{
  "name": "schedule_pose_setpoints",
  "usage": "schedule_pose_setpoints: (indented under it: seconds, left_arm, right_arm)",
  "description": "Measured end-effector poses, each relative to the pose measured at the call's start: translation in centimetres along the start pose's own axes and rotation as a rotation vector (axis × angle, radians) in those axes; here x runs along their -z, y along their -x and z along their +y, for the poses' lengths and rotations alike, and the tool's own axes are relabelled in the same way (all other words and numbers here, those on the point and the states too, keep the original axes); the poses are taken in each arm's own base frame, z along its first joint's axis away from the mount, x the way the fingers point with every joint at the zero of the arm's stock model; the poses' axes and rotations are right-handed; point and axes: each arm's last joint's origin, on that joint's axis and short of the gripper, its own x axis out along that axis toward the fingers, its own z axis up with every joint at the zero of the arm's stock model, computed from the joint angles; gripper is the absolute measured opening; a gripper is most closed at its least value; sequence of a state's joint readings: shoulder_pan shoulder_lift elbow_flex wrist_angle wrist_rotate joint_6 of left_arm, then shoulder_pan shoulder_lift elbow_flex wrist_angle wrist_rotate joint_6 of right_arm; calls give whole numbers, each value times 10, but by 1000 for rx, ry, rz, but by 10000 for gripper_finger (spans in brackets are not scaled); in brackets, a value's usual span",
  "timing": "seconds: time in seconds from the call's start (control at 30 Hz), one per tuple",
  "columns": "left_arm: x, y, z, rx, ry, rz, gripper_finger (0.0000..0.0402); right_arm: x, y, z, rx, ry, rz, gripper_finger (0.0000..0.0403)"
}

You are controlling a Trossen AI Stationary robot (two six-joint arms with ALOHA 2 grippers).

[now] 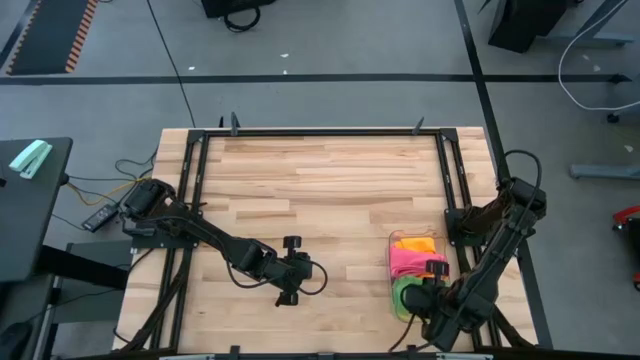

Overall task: Fold microfiber towels
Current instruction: Put the folded green towel into the transparent bin

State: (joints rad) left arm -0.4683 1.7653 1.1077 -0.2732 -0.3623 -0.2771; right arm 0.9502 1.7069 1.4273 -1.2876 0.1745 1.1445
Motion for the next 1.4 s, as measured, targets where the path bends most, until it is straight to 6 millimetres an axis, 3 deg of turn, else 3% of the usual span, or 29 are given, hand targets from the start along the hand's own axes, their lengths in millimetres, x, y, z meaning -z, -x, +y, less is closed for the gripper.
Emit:
schedule_pose_setpoints:
  seconds: [0.23,0.4,0.63,0.87,1.03,1.2,1.4]
  left_arm:
    - [0,0,0,1,1,-3,35]
    - [0,0,0,1,2,-4,33]
    - [-3,0,-1,9,12,-30,23]
    - [-3,0,-1,9,13,-34,35]
    - [-3,0,-1,10,13,-34,33]
    - [-3,0,-1,10,13,-34,24]
    - [-3,0,-1,9,14,-34,29]
  right_arm:
    - [-2,-30,-3,-15,-6,11,133]
    - [-4,-45,-9,-42,-32,123,127]
    - [-16,-26,-12,-75,-65,156,126]
    - [-20,5,-17,-104,-108,139,125]
    - [-18,11,-22,-128,-157,144,125]
    - [-8,-7,-19,-137,-152,204,123]
    - [3,-58,-18,-212,-155,245,98]
